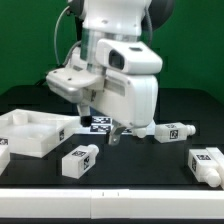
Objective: Assemble square table
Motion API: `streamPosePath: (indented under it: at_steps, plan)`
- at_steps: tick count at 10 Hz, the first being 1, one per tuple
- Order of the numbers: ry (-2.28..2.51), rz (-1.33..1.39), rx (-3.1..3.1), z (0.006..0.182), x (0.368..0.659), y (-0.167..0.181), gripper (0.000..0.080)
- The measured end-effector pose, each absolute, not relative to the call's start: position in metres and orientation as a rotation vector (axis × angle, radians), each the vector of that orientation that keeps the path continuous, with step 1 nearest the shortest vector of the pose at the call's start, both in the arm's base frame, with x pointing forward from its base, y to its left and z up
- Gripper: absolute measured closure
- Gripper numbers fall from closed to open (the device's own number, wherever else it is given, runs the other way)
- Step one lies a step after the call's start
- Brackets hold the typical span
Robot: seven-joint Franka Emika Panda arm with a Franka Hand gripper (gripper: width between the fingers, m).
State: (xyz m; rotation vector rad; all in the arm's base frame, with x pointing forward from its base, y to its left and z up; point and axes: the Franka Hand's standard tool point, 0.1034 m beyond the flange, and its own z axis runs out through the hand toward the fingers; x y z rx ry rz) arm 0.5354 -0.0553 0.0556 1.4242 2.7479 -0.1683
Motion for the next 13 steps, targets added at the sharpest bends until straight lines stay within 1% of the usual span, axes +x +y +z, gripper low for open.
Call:
streamPosePath:
  at_steps: [3,4,8,9,10,11,12,13]
  plan:
    - [2.792,-0.184,1.442,0.026,0.533,-0.067,0.0151]
    - [2.792,-0.185,1.456,0.020,0.534,-0.071,0.0151]
    - [2.786,-0.188,1.488,0.013,0.529,-0.081,0.0151]
    - [2.786,-0.188,1.489,0.013,0.529,-0.081,0.0257]
    - [2.786,-0.188,1.489,0.013,0.529,-0.081,0.0392]
    - [2.786,-0.188,1.489,0.013,0.529,-0.081,0.0392]
    - [2.786,-0.188,1.489,0.013,0.529,-0.081,0.0515]
    - [2.787,-0.188,1.487,0.014,0.529,-0.080,0.0515]
